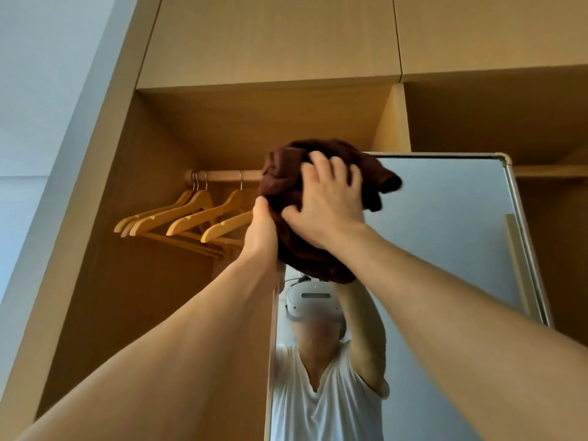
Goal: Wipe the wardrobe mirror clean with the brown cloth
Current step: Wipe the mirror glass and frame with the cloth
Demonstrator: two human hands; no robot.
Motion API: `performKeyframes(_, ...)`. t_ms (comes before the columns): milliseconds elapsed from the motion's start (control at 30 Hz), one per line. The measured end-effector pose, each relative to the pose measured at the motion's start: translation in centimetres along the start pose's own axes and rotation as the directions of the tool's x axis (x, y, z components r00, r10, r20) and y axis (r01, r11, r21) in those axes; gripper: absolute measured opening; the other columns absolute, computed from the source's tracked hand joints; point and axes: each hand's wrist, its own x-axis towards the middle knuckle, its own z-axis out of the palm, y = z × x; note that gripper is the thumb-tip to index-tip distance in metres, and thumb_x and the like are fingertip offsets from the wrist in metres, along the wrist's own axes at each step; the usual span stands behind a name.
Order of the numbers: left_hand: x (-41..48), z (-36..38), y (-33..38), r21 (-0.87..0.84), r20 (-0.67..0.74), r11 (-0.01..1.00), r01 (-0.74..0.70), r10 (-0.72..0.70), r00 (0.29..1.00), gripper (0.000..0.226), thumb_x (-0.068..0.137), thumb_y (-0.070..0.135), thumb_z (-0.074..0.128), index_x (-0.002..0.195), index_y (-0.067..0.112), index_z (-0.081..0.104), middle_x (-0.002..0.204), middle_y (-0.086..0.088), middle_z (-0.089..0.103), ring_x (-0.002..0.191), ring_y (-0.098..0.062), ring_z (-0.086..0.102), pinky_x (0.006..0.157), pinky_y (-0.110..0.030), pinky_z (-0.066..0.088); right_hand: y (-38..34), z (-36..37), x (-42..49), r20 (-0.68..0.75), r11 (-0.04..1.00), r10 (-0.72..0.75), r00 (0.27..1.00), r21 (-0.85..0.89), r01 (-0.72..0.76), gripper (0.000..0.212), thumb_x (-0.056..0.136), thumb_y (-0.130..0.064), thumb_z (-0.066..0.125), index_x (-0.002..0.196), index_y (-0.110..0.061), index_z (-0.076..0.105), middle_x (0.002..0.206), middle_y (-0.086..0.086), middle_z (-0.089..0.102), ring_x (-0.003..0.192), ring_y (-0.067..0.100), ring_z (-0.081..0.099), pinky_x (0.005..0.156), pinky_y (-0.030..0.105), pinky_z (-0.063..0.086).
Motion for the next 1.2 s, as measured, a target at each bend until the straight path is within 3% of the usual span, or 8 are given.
performKeyframes(167,0.7,-0.1,-0.6,0.044,-0.007,0.997,-0.061,0.061,0.998,0.045,0.097,0.056,0.033,0.087,0.024,0.064,0.061,0.005,0.071,0.062,-0.013,0.068,0.041,-0.02,0.048,2.0,-0.2,0.5,0.062,0.985,-0.168,0.984,0.037,0.166,0.071,0.074,-0.053,0.052,0.135,-0.019,0.039,0.148,0.002,0.028,0.135,0.028,0.024,0.112,0.05,0.016)
performKeyframes(367,1.1,0.1,-0.5,0.197,-0.045,0.98,0.011,-0.002,0.999,0.049,0.093,0.06,0.04,0.093,0.015,0.059,0.079,-0.004,0.067,0.075,-0.021,0.062,0.063,-0.032,0.043,8.0,-1.9,-3.6,-0.015,0.993,-0.119,0.993,0.023,0.119,0.063,0.07,-0.055,0.05,0.122,-0.018,0.051,0.136,0.001,0.042,0.125,0.027,0.036,0.104,0.045,0.024)
performKeyframes(500,1.2,0.7,-0.2,0.304,-0.129,0.952,-0.041,0.084,0.988,0.038,0.098,0.045,0.042,0.079,0.015,0.056,0.075,-0.003,0.061,0.07,-0.018,0.061,0.053,-0.027,0.041,11.1,-3.6,-5.5,0.041,0.997,-0.072,0.997,0.033,0.07,0.057,0.072,-0.052,0.063,0.111,-0.014,0.052,0.122,0.003,0.046,0.109,0.03,0.045,0.091,0.045,0.034)
performKeyframes(600,1.5,0.8,0.1,0.371,-0.1,0.927,-0.049,0.093,0.991,0.038,0.101,0.04,0.036,0.081,0.016,0.056,0.088,-0.007,0.064,0.089,-0.024,0.064,0.073,-0.032,0.049,11.0,-5.6,-2.8,0.108,0.994,-0.054,0.993,0.102,0.043,0.049,0.073,-0.049,0.064,0.107,-0.018,0.047,0.115,0.004,0.047,0.1,0.033,0.048,0.079,0.042,0.035)
performKeyframes(700,1.9,0.2,0.6,0.416,-0.064,0.909,0.013,0.015,0.998,0.034,0.101,0.036,0.038,0.09,0.011,0.058,0.1,-0.012,0.065,0.1,-0.028,0.063,0.095,-0.042,0.049,8.7,-6.5,1.0,-0.018,0.992,-0.065,0.998,0.103,0.066,0.053,0.074,-0.045,0.065,0.117,-0.019,0.047,0.122,0.005,0.048,0.108,0.032,0.047,0.087,0.045,0.035)
performKeyframes(867,2.5,0.1,3.3,0.213,-0.031,0.976,-0.045,0.053,0.998,0.033,0.1,0.038,0.039,0.083,0.017,0.059,0.068,-0.001,0.061,0.063,-0.016,0.057,0.052,-0.024,0.048,1.8,-4.2,6.3,0.157,0.979,-0.2,0.967,0.071,0.191,0.065,0.078,-0.036,0.059,0.136,-0.023,0.036,0.137,0.005,0.041,0.122,0.034,0.038,0.097,0.048,0.029)
performKeyframes(1033,3.2,1.2,4.3,0.26,0.014,0.964,-0.049,0.047,0.999,0.046,0.098,0.054,0.033,0.11,0.018,0.059,0.105,-0.007,0.065,0.097,-0.026,0.061,0.081,-0.04,0.051,2.8,-2.8,7.1,0.229,0.984,-0.111,0.967,0.165,0.074,0.064,0.077,-0.039,0.052,0.139,-0.028,0.037,0.135,0.003,0.047,0.12,0.034,0.042,0.096,0.048,0.032)
performKeyframes(1200,3.3,1.6,3.9,0.384,-0.013,0.921,-0.062,0.073,0.997,0.024,0.095,0.032,0.052,0.083,0.013,0.059,0.093,-0.01,0.066,0.092,-0.029,0.065,0.084,-0.041,0.054,9.4,-4.6,4.7,0.181,0.999,0.027,0.983,0.02,-0.031,0.052,0.077,-0.037,0.054,0.127,-0.026,0.046,0.124,0.004,0.053,0.112,0.034,0.046,0.09,0.046,0.034)
